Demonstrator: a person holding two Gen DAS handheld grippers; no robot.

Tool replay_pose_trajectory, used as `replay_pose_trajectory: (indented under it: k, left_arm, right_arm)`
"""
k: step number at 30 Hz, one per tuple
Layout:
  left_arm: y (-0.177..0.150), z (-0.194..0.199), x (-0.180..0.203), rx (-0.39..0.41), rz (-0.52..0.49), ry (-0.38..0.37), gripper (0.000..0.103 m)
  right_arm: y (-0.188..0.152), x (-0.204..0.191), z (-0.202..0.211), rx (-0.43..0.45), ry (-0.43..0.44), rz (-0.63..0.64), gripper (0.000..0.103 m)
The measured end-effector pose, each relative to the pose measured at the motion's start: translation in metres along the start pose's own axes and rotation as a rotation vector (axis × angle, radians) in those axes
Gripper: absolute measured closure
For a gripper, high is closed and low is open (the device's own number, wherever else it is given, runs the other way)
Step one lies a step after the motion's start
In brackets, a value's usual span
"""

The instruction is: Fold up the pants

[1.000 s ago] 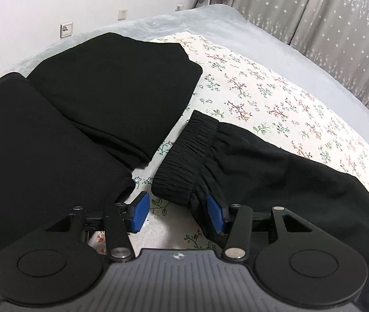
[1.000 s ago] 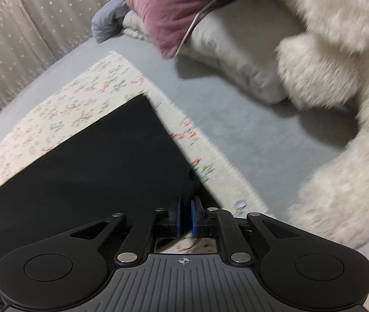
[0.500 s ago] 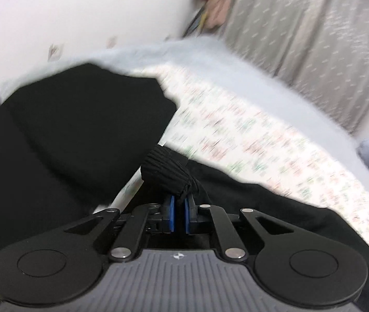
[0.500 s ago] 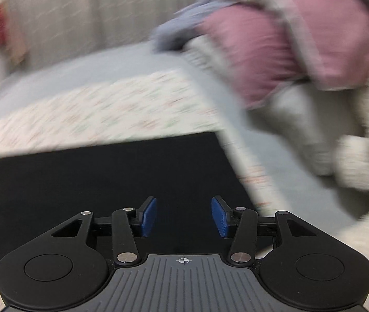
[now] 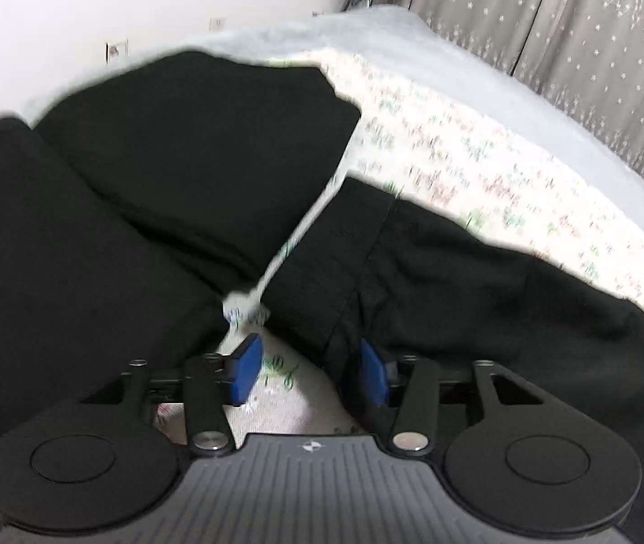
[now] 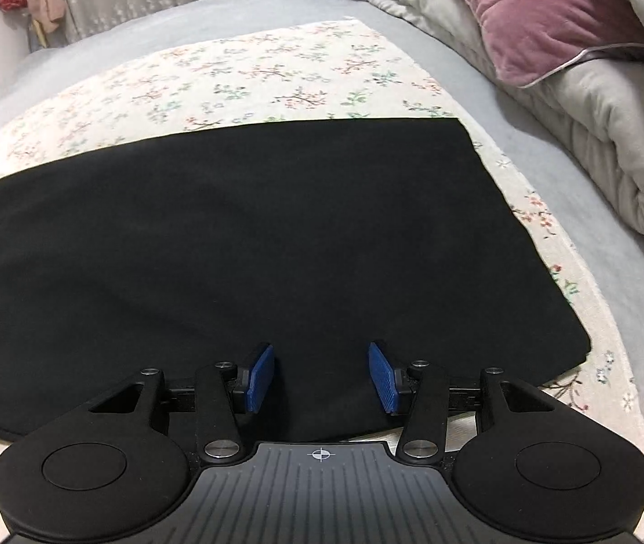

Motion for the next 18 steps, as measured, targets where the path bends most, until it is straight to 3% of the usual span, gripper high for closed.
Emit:
replay_pose_trajectory:
  k: [2,4,7,11,14,18]
  left_arm:
    - [0.010,0.019,0.004,0.038,-0.005,0.027,0.027]
    - [0.020,0.036,0.013,0.085,0.008,0.057,0.026]
    - [0.026,0.049,0.055,0.107,-0.030,0.007,0.021]
    - [0.007,0.043,0.134,0.052,-0.131,-0.102,0.014]
    - [-0.023,0.024,0.193,-0.053,-0.197,-0.165,0.013]
    - [-0.077,0.000,0.251,-0.105,-0.346,-0.123,0.013]
  right_arm:
    - [0.004,-0.006,0.010,0.048,-0.003,0.015,0.057]
    - [0.009,-0.020,0.022,0.082,0.031,0.038,0.057]
    - [0.018,-0.052,0.036,0.123,0.080,0.105,0.052]
    - [0.032,-0.120,0.043,0.138,0.180,0.221,0.051]
    - [0.029,-0.174,0.032,0.107,0.277,0.326,0.046]
    - [0.003,-0.209,0.004,0.054,0.309,0.433,0.046]
Point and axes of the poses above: each gripper's, at about its wrist camera, not at the fingertips, and z roughly against the way its jaws point, x to its right, y to its top, the point moved 9 cm from there along -z, roughly the way its jaws point, and after that the axes turned 5 degrees about -x, right-handed, at the moved point
